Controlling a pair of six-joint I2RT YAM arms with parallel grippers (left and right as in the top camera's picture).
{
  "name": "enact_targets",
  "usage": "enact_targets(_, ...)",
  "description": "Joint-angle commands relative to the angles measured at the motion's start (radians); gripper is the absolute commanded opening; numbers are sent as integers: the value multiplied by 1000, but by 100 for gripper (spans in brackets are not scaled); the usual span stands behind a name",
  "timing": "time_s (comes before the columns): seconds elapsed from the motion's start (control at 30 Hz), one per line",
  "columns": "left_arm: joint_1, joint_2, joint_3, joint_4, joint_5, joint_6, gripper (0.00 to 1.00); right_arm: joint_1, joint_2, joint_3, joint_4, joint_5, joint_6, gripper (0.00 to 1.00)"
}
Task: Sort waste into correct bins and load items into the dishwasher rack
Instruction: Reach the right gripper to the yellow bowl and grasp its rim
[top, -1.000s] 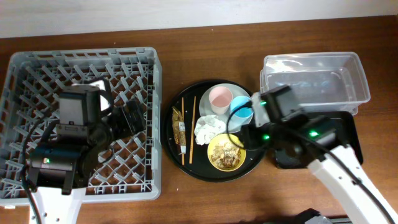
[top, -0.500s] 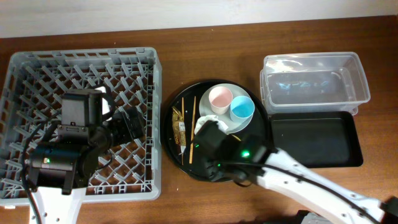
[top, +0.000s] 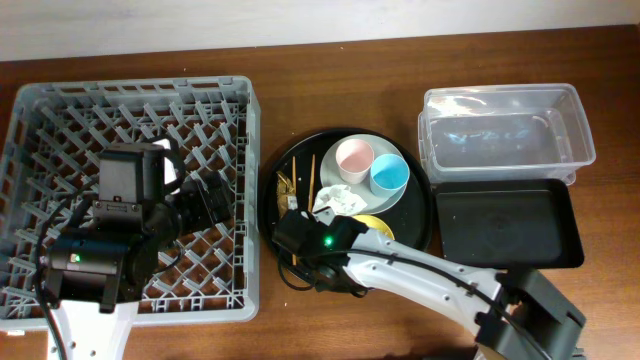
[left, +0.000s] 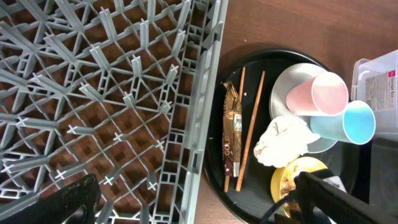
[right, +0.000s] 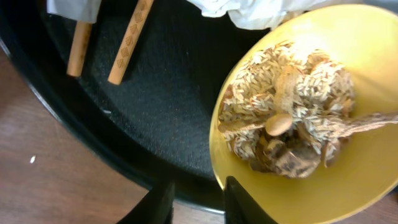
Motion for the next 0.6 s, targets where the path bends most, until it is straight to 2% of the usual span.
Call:
enact_targets(0.0, 5, 0, 6, -1, -14, -5, 99, 6, 31, 11, 11, 27, 14, 25)
enact_targets(0.3, 5, 0, 6, -1, -14, -5, 99, 6, 55, -1, 11, 78, 13, 25)
enact_targets(0.57, 5, 0, 6, -1, -14, -5, 99, 6, 55, -67, 40, 79, 13, 19)
